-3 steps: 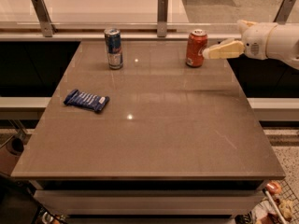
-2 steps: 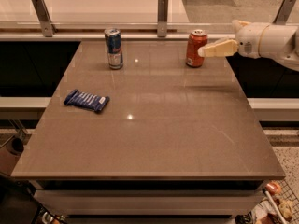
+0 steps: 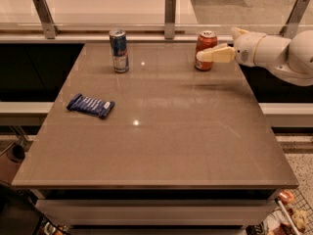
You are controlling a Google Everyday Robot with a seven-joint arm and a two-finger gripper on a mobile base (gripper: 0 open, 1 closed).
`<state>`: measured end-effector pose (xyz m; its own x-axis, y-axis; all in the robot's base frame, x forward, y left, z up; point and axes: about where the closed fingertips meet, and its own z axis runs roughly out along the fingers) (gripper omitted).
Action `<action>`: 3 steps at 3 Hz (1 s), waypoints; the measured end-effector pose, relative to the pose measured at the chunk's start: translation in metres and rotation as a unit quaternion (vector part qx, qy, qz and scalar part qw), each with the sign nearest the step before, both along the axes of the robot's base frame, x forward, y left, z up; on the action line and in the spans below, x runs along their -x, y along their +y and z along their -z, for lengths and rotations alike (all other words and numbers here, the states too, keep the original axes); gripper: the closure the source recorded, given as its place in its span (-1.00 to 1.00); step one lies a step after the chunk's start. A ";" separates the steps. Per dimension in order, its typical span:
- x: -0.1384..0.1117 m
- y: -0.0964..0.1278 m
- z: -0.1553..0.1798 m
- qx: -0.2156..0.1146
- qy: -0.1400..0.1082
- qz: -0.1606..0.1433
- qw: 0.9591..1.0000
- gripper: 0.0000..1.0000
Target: Move coke can near rxbar blueberry
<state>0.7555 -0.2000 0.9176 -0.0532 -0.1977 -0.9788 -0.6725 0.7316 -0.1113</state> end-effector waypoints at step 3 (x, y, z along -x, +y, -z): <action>-0.017 0.016 0.014 -0.026 -0.005 -0.010 1.000 -0.66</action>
Offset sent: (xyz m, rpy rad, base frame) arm 0.0232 0.0106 -0.0200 0.0774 -0.0028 0.0246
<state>0.7725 -0.1836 0.9032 -0.0407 -0.1471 -0.9883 -0.6869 0.7224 -0.0792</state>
